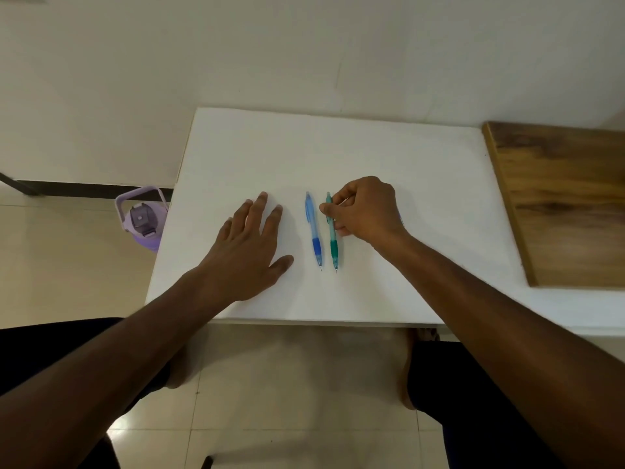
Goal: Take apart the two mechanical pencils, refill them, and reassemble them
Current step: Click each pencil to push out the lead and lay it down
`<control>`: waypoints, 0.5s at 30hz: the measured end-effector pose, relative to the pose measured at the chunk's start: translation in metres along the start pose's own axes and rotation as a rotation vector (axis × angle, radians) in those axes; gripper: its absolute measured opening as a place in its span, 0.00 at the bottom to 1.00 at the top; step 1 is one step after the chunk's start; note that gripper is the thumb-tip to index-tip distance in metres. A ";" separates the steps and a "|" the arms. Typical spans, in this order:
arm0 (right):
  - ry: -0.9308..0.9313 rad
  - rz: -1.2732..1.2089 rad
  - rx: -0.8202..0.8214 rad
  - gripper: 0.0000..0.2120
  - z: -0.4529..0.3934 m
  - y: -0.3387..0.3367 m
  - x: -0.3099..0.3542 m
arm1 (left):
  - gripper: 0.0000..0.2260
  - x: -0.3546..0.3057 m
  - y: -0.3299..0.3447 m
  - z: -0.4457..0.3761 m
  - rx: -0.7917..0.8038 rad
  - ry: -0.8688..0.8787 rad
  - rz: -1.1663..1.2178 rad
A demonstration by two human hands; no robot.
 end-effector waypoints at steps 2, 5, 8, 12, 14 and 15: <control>-0.010 0.009 -0.013 0.17 -0.001 0.001 -0.001 | 0.41 0.000 -0.001 0.000 0.003 0.007 -0.008; -0.019 0.018 -0.039 0.17 -0.003 0.003 -0.005 | 0.41 -0.002 -0.003 0.001 0.009 0.010 -0.030; -0.022 0.014 -0.047 0.17 -0.006 0.005 -0.008 | 0.41 -0.002 -0.004 0.002 0.010 0.012 -0.033; -0.047 0.045 -0.068 0.17 -0.007 0.008 -0.010 | 0.41 -0.001 -0.003 0.000 0.002 0.012 -0.035; -0.049 0.067 -0.073 0.18 -0.007 0.008 -0.010 | 0.41 -0.002 -0.002 0.000 -0.004 0.011 -0.031; -0.046 0.063 -0.067 0.19 -0.007 0.008 -0.010 | 0.42 -0.001 -0.002 -0.001 -0.009 0.012 -0.027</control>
Point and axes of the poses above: each hand's wrist, its own z-axis away from the middle knuckle, its own y-axis out of the palm, x = y × z, the point moved 3 cm from there along -z, towards the middle knuckle, and after that the axes turned 10 degrees about -z, right-handed, at the moved point
